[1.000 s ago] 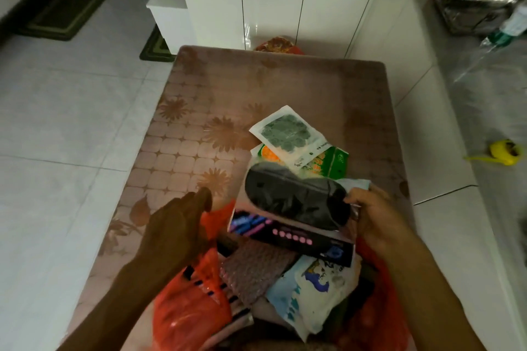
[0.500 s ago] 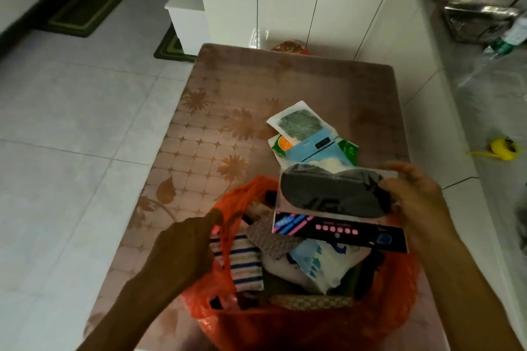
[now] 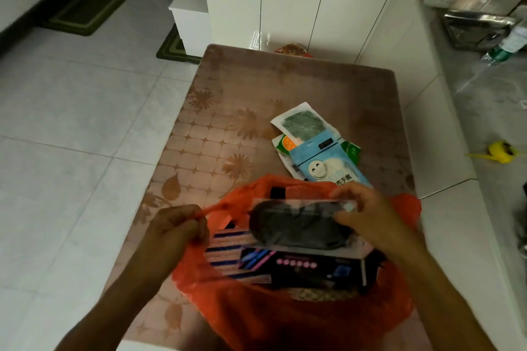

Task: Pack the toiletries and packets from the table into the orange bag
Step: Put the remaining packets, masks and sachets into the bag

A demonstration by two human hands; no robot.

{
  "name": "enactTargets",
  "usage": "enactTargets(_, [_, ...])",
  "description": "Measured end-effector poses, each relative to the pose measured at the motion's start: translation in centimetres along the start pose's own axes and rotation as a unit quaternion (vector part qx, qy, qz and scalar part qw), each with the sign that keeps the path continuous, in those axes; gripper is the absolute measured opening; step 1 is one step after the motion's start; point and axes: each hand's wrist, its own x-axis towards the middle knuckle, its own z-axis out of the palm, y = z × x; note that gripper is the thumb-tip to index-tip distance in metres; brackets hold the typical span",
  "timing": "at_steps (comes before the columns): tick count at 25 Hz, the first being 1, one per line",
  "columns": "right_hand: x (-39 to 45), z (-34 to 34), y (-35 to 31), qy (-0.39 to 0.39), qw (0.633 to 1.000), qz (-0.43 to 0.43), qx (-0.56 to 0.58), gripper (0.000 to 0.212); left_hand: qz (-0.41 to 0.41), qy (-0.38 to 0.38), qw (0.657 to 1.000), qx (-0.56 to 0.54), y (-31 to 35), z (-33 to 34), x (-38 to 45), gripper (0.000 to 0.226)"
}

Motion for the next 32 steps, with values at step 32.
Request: enactTargets(32, [9.4, -6.7, 5.1, 0.217, 0.964, -0.061, 0.138, 0.039, 0.022, -0.045, 0.991, -0.124, 5.2, 5.9, 2.2, 0.065])
